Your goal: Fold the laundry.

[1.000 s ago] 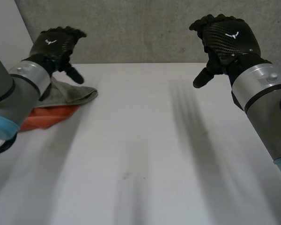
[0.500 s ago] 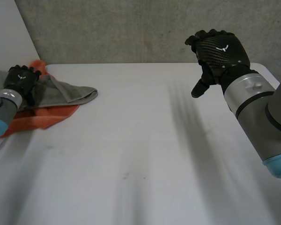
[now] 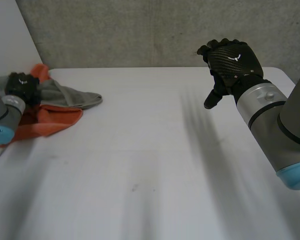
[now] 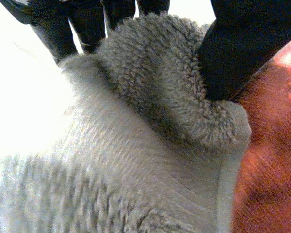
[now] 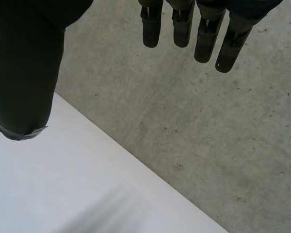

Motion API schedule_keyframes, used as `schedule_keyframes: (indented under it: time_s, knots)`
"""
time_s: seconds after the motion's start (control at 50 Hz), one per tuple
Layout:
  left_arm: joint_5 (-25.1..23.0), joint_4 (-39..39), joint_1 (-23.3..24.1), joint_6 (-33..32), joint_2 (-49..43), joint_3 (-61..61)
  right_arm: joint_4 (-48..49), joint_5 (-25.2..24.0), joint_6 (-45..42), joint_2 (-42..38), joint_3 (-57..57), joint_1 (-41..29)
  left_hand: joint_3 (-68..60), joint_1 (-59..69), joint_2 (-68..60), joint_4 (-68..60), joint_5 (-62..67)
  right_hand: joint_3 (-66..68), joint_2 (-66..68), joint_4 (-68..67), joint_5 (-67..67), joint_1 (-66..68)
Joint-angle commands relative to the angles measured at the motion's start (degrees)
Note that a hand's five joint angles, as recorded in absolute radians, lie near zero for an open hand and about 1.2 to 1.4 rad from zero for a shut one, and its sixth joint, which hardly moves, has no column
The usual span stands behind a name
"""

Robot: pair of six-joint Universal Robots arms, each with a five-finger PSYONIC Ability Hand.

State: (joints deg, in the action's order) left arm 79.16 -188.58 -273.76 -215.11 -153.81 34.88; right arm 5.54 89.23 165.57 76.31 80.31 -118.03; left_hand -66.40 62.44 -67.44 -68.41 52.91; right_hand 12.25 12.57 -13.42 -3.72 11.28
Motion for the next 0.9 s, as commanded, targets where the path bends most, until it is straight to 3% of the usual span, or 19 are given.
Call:
schedule_keyframes:
  time_s: [0.02, 0.18, 0.24, 0.34, 0.4, 0.42, 0.46, 0.48, 0.6, 0.74, 0.9]
  knots:
    - [3.6, -9.9, 9.6, 4.3, 22.0, 18.1, 0.0, 0.1, 0.0, 0.4, -0.2, 0.1, -13.6, 17.6, -12.6, -11.6, 17.1, -2.3, -2.6, 3.4, 3.7, -1.3]
    - [3.5, -13.8, 21.5, 13.4, 41.2, 35.7, -0.1, 0.1, 0.0, 0.7, -0.8, 0.5, -13.6, 17.6, -12.6, -11.6, 17.1, -2.3, -2.6, 3.4, 3.7, -1.3]
    - [3.5, -13.7, 26.3, 14.6, 42.5, 38.8, -0.1, 0.1, 0.0, 0.8, -1.0, 0.7, -13.6, 17.6, -12.6, -11.6, 17.1, -2.3, -2.6, 3.4, 3.7, -1.3]
    - [3.5, -10.3, 40.1, 18.6, 43.0, 45.4, -0.2, 0.2, 0.0, 1.0, -1.5, 3.2, -13.6, 17.6, -12.6, -11.6, 17.1, -2.3, -2.6, 3.4, 3.7, -1.3]
    - [3.5, -9.5, 44.7, 22.5, 42.6, 46.8, -0.2, 0.2, 0.2, 1.4, -1.9, 5.1, -13.6, 17.6, -12.6, -11.6, 17.1, -2.3, -2.6, 3.4, 3.7, -1.3]
    - [3.6, -9.3, 45.2, 23.1, 42.6, 46.9, -0.2, 0.2, 0.2, 1.4, -2.0, 5.4, 1.4, 2.6, 2.4, 3.4, 2.1, -2.3, -2.6, 3.4, 3.7, -1.3]
    - [3.9, -8.9, 45.5, 23.9, 42.2, 46.9, -0.3, 0.2, 0.1, 1.4, -2.2, 6.1, 47.4, -43.4, 48.4, 49.4, -43.9, -2.3, -2.6, 3.4, 3.7, -1.3]
    - [4.2, -8.7, 45.6, 23.9, 41.8, 47.1, -0.4, 0.2, 0.2, 1.4, -2.3, 6.3, 53.3, -49.3, 54.3, 55.3, -49.8, -2.3, -2.6, 3.4, 3.7, -1.3]
    - [4.6, -8.1, 44.7, 23.4, 40.8, 46.9, -1.7, 0.2, -0.6, 1.4, -3.1, 6.5, 56.4, -52.4, 57.4, 58.4, -52.9, -2.3, -2.6, 3.4, 3.7, -1.3]
    - [4.9, -4.8, 37.2, 23.8, 44.2, 47.3, -9.3, -0.1, -6.0, -0.5, -6.6, 6.1, 56.4, -52.4, 57.4, 58.4, -52.9, -2.3, -2.6, 3.4, 3.7, -1.3]
    - [4.8, 3.2, 30.9, 23.2, 46.0, 47.6, -21.7, -4.3, -16.1, -3.8, -8.2, 5.6, 53.8, -49.9, 54.9, 55.9, -50.4, -2.3, -2.6, 3.4, 3.7, -1.3]
